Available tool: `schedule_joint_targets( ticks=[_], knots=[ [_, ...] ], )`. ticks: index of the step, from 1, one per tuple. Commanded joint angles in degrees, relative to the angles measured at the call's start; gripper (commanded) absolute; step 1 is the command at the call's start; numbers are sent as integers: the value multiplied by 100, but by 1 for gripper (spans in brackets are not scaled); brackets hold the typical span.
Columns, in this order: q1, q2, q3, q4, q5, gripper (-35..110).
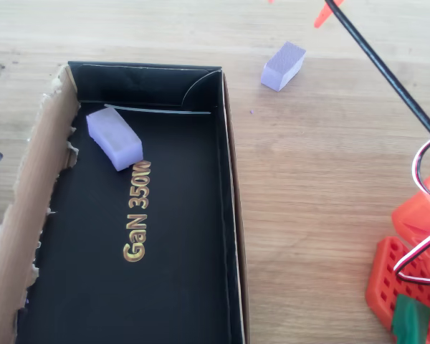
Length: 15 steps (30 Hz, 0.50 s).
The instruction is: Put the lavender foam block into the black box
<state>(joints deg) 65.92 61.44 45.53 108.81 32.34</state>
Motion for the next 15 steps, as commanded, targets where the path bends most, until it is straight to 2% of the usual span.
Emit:
schedule_joint_targets(
  ticks=[1,15],
  knots=[
    [70,272,114,79,62,27],
    [-26,457,650,79,105,25]
  ],
)
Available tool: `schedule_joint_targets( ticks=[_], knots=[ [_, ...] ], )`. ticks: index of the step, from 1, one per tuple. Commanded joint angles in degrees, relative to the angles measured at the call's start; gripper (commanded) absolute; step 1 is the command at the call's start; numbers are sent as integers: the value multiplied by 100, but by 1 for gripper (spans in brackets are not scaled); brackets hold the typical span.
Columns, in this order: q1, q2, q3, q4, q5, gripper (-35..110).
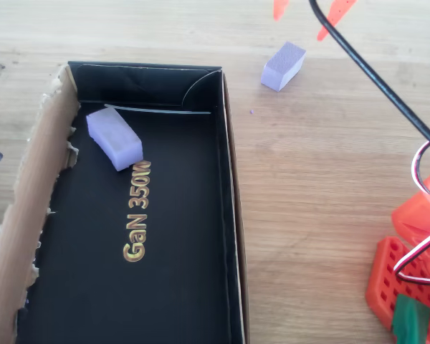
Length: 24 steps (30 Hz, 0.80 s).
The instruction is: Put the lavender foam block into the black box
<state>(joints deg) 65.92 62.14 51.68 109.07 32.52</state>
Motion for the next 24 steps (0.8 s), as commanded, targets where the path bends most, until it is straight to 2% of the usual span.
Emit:
schedule_joint_targets(
  ticks=[1,24],
  knots=[
    [-44,360,35,44,79,25],
    [-97,-281,0,-149,97,24]
  ],
)
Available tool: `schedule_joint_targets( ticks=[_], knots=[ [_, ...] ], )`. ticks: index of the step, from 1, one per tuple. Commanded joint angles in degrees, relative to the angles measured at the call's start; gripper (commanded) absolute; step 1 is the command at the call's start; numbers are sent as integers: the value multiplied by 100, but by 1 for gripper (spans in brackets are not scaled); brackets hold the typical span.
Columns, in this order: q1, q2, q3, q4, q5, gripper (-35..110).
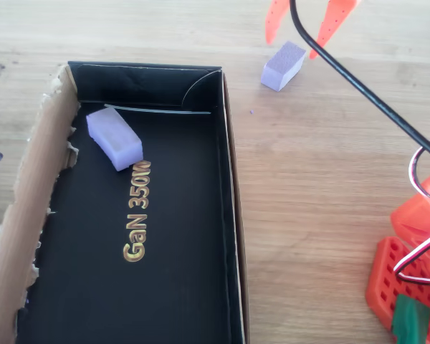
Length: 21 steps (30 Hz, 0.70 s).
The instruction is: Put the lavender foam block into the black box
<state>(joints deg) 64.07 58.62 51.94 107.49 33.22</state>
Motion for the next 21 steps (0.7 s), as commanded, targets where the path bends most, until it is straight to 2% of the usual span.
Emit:
schedule_joint_targets(
  ticks=[1,21],
  knots=[
    [97,44,-26,-26,18,24],
    [123,-431,-26,-545,35,23]
  ],
)
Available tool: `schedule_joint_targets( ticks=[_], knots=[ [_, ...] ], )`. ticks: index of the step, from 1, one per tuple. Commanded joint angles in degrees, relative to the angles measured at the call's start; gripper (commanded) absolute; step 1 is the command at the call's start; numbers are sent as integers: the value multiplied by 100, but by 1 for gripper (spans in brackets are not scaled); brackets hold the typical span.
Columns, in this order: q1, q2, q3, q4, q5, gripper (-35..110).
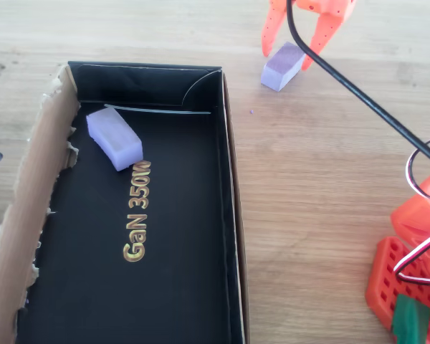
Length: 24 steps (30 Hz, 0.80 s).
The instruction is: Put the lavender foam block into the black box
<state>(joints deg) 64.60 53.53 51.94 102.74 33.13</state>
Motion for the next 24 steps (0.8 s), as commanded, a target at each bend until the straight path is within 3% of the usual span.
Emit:
schedule_joint_targets(
  ticks=[1,11,14,18,24],
  knots=[
    [70,62,-26,-88,44,23],
    [79,-167,-26,-343,44,20],
    [79,-176,-26,-369,35,17],
    [70,-193,-26,-439,-53,0],
    [-44,193,-26,-308,-316,0]
  ],
)
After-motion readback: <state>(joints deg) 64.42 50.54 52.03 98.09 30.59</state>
